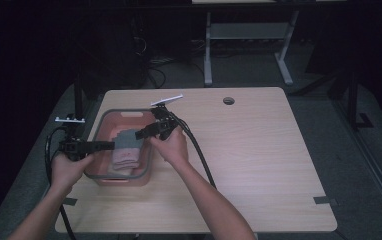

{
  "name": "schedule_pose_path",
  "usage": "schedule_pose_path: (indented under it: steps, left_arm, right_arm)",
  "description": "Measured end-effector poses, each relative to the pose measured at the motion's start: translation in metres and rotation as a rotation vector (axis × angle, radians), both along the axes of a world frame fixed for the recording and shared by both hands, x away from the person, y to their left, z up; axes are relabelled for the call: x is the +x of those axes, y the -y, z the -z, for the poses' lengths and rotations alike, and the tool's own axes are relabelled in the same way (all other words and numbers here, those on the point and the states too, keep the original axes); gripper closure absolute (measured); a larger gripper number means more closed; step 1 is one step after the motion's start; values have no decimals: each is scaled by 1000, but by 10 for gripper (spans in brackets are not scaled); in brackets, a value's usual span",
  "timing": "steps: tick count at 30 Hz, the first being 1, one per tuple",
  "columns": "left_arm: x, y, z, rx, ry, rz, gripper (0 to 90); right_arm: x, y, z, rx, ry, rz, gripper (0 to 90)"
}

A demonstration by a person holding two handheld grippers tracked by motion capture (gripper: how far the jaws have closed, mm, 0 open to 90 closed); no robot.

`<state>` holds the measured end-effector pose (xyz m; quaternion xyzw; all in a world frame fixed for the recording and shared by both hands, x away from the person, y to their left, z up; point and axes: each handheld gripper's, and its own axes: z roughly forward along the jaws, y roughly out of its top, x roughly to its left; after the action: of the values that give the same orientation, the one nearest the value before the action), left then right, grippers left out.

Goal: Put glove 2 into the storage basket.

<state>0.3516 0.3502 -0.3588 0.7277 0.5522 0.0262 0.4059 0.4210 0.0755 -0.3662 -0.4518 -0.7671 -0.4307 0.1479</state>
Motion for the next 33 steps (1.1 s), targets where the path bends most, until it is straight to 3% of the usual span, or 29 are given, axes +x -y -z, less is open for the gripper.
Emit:
schedule_pose_path:
  steps: [17, 33]
  left_arm:
    - [2, 22, -14, -31, 53, 44, 511]
    - [3, 53, -19, -32, 63, 99, 450]
  right_arm:
    - [-1, 39, -10, 22, 29, 46, 587]
    - [-5, 75, -14, 37, 36, 88, 559]
